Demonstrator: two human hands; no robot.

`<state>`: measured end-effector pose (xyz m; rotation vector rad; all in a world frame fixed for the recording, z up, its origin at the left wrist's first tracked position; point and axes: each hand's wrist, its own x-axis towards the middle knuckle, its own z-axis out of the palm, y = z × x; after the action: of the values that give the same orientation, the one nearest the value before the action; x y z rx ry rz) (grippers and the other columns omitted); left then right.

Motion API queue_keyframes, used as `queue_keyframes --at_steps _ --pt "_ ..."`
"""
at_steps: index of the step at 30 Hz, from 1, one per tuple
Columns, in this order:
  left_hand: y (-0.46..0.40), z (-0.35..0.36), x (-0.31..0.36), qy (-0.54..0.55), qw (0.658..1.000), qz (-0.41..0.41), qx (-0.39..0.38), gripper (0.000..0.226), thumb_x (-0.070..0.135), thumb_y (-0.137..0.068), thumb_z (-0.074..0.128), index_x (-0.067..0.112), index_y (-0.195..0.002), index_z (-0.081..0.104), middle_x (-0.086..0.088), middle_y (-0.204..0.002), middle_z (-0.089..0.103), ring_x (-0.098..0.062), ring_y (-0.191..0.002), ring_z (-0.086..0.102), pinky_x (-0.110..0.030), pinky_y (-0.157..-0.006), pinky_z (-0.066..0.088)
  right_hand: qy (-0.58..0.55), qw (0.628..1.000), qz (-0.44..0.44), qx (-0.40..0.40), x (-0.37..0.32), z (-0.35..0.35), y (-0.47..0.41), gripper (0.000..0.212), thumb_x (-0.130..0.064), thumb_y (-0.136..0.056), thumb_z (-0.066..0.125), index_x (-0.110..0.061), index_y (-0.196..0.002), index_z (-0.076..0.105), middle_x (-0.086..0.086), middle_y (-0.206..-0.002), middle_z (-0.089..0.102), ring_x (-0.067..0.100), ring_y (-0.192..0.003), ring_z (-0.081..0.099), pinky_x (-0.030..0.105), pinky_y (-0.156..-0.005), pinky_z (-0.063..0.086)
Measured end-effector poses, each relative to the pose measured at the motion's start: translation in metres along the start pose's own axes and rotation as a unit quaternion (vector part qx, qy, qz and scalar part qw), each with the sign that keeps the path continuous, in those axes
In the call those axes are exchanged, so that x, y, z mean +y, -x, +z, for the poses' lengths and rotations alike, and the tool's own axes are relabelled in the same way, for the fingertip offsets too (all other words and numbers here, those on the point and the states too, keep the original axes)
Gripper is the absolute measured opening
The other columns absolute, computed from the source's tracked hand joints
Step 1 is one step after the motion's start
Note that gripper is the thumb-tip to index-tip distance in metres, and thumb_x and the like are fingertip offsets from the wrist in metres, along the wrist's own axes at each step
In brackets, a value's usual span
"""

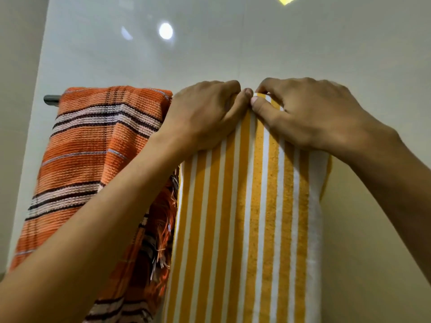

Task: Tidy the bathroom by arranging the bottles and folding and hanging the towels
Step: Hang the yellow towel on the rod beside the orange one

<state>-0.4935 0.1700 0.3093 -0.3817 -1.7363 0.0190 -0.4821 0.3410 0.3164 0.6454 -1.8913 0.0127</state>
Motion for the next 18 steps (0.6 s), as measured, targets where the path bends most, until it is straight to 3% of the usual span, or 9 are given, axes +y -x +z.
queue_keyframes --at_steps 6,12,18 --pt "0.0033 -0.0032 0.0022 -0.010 1.000 -0.001 -0.020 0.045 0.050 -0.097 0.023 0.020 -0.105 0.056 0.001 -0.094 0.062 -0.016 -0.085 0.055 -0.029 -0.072 0.037 0.022 1.000 -0.009 0.014 -0.0052 0.0002 0.0042 0.044 -0.050 -0.098 0.026 -0.025 -0.125 0.050 0.006 -0.120 0.061 0.030 -0.105 0.056 0.039 -0.086 0.038" --pt "0.0047 -0.0061 0.0034 -0.030 0.999 -0.008 -0.035 0.045 0.049 -0.097 0.022 0.019 -0.106 0.055 -0.001 -0.096 0.062 -0.014 -0.084 0.049 -0.030 -0.075 0.032 0.003 1.000 -0.003 0.015 -0.0071 -0.0007 0.0066 0.043 -0.049 -0.099 0.028 -0.024 -0.128 0.048 0.006 -0.125 0.059 0.031 -0.110 0.055 0.042 -0.092 0.039" --pt "0.0068 -0.0076 0.0062 -0.033 0.998 -0.020 -0.047 0.047 0.050 -0.097 0.022 0.018 -0.109 0.054 -0.001 -0.100 0.063 -0.017 -0.090 0.055 -0.033 -0.082 0.039 -0.014 1.000 -0.011 0.005 -0.0046 -0.0028 0.0083 0.041 -0.045 -0.100 0.028 -0.024 -0.128 0.048 0.008 -0.125 0.059 0.032 -0.109 0.055 0.043 -0.093 0.038"
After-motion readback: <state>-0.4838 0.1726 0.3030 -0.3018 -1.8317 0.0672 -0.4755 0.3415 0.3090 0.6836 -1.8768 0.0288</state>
